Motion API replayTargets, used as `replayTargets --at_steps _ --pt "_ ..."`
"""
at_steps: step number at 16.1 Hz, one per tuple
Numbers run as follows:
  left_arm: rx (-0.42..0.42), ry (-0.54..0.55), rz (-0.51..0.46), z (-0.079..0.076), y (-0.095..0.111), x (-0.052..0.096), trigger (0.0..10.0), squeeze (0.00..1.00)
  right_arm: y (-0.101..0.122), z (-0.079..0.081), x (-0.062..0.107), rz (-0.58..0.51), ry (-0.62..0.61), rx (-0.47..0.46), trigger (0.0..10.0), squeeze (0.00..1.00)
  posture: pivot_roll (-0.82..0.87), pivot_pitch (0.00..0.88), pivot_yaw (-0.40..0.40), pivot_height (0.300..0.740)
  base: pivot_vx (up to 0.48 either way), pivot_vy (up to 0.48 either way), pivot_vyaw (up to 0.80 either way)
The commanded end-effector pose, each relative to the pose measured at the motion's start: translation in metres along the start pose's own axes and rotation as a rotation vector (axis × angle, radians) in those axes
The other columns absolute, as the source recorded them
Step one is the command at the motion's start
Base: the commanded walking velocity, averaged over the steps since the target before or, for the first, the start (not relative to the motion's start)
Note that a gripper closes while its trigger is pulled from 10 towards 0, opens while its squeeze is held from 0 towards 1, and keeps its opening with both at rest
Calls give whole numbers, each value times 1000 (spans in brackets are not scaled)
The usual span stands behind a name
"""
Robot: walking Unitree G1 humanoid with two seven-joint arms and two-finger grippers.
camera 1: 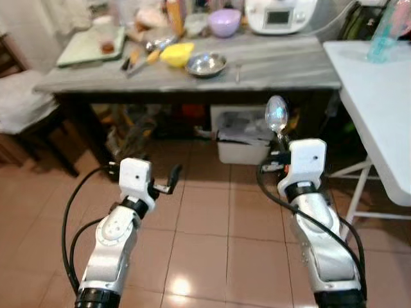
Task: Setting the table
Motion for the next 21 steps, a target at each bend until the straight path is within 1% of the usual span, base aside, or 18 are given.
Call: replayTargets --at_steps 1,3,11,21 --pt "9 -20 -10 -7 3 -2 10000 0 2 -7 1 -3 -18 0 10000 0 -56 87 84 740 398 0 -550" --pt "11 -28 -10 -8 3 -3 10000 0 2 -7 1 -3 -19 0 10000 0 -56 87 84 740 399 0 -494" --pt "12 -35 -8 -11 3 -4 10000 0 3 -5 0 -13 -6 27 10000 0 -55 80 83 740 402 0 0" --pt "15 -45 -4 -13 3 -3 10000 0 0 -5 1 -4 -16 22 10000 0 -53 84 88 740 416 0 0"
Point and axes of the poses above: a point about 5 cm out from each wrist's last joint towards the gripper, its own x axis pointing back from the gripper into the wrist, its own y axis along the axis of the wrist's last joint, z = x × y, the point moved 4 cm from there along -x, pointing out of the wrist towards the gripper, and after that the axes turned 6 degrees about -x, right-handed, at the moved point
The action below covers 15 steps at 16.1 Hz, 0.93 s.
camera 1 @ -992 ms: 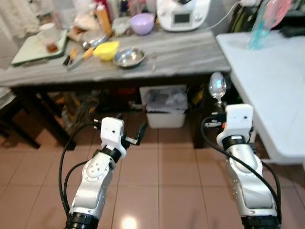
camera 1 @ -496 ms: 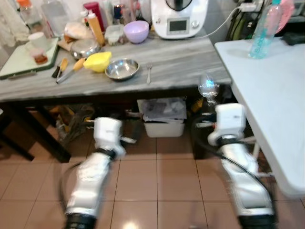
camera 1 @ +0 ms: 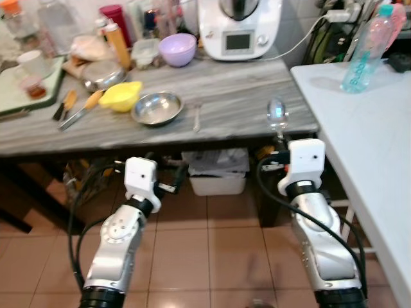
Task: Setting the table
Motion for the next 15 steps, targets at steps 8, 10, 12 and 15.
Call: replayTargets --at_steps 8,10,12,15 --pt "3 -15 0 -3 1 1 10000 0 1 -2 1 -4 -10 -1 10000 0 -53 86 90 740 480 0 0" --pt "3 -16 0 -3 1 1 10000 0 0 -2 1 -2 -10 -2 10000 0 -53 86 90 740 480 0 0" --pt "1 -16 3 -3 1 1 10000 0 0 -2 1 -1 -9 -3 10000 0 -53 88 90 740 480 0 0" --pt "8 -5 10 -1 0 2 10000 0 0 -1 1 0 -7 -4 10000 0 -53 88 90 740 430 0 0"
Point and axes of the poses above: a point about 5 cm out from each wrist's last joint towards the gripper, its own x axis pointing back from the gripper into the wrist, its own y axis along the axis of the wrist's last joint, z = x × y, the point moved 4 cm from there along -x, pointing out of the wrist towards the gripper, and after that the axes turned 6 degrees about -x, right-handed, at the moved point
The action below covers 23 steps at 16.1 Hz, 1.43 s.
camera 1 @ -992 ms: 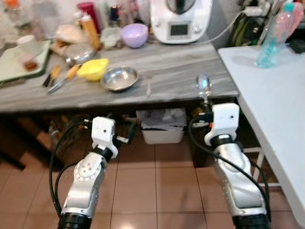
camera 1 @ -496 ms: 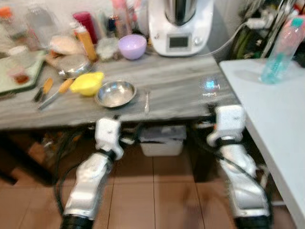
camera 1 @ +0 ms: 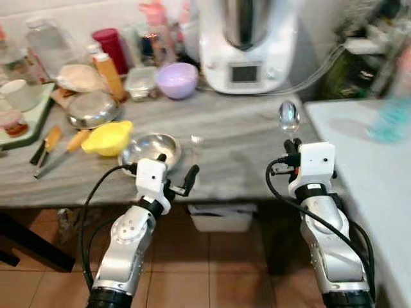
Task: Setting the table
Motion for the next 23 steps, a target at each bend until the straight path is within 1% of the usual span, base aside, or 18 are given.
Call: replayTargets --at_steps 1,2,5,6,8,9,10,12,13,14,15,16,19,21,22,23 --pt "-25 -2 -2 8 2 6 10000 0 6 10 -1 -21 25 -17 10000 0 -52 89 91 740 0 0 0" --pt "-52 -16 -3 10 2 8 10000 0 5 10 -1 -20 26 -17 10000 0 -52 89 91 740 0 0 0" --pt "-72 -88 -3 14 5 20 10000 0 4 11 0 -14 30 -22 10000 0 -49 92 91 740 0 0 0" --pt "-92 -112 3 16 5 25 10000 0 4 12 0 -14 32 -24 10000 0 -45 93 91 740 0 0 0" --pt "-113 -169 24 17 2 36 10000 0 4 12 0 -13 33 -29 10000 0 -45 93 91 740 0 0 0" --pt "-107 -194 38 18 -2 41 10000 0 3 13 0 -12 33 -31 10000 0 -43 93 92 740 0 0 0" --pt "-120 -216 58 20 -6 45 10000 0 3 14 -1 -8 34 -38 10000 0 -42 94 94 740 0 0 0" --pt "-120 -261 73 18 -8 48 10000 0 1 17 0 3 40 -71 10000 0 -42 94 94 740 0 0 0" --pt "-120 -311 75 13 -7 48 10000 0 -3 20 -2 34 32 -130 10000 0 -42 100 91 740 0 0 0" --pt "-126 -319 75 13 -7 48 10000 0 -4 20 -3 42 26 -154 10000 0 -42 100 91 740 0 0 0" --pt "-134 -336 75 11 -8 48 10000 0 -7 28 -9 76 30 -204 10000 0 -42 100 91 740 0 0 0" --pt "-133 -337 74 11 -8 48 10000 0 -8 30 -11 84 32 -212 10000 0 -44 102 92 740 0 0 0" --pt "-136 -359 78 8 -9 49 10000 0 -7 48 -24 120 53 -332 10000 0 -39 107 93 740 0 0 0" --pt "-135 -380 85 5 -12 50 10000 0 -12 64 -30 171 82 -360 10000 0 -33 113 95 740 0 0 0" --pt "-139 -391 87 4 -13 51 10000 0 -17 71 -32 198 82 -396 10000 0 -31 114 96 740 0 0 0" --pt "-139 -395 89 3 -13 51 10000 0 -21 75 -33 215 85 -393 10000 0 -28 116 94 740 0 0 0"
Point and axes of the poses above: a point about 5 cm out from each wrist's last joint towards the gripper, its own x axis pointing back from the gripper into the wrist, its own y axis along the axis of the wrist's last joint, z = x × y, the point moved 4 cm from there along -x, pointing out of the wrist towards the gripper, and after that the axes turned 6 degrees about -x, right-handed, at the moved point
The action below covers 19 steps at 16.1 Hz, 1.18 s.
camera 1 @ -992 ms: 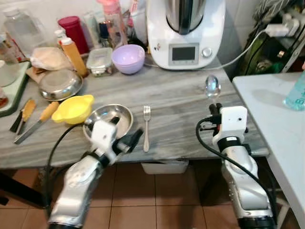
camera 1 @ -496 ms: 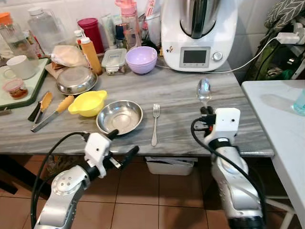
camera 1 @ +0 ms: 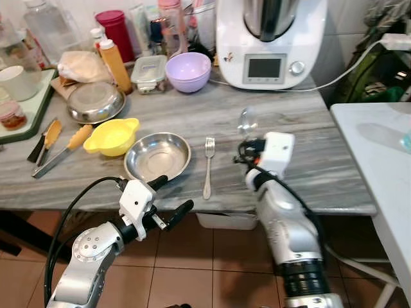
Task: Setting the table
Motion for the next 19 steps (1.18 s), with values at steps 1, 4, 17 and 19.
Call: replayTargets --at_steps 1,4,17,19 --pt "-20 -18 18 -1 -3 1 10000 0 -1 6 -3 8 12 -18 10000 0 -26 117 94 740 0 0 0" --pt "-13 -25 34 -2 -14 1 10000 0 -13 17 -7 64 9 -94 10000 0 -20 121 96 740 0 0 0" --pt "45 -65 60 -5 -56 3 10000 0 -37 33 -15 196 12 -130 10000 0 -19 124 103 740 0 0 0" --pt "57 -48 37 -3 -56 2 10000 0 -36 33 -17 195 10 -129 10000 0 -16 124 100 740 0 0 0"
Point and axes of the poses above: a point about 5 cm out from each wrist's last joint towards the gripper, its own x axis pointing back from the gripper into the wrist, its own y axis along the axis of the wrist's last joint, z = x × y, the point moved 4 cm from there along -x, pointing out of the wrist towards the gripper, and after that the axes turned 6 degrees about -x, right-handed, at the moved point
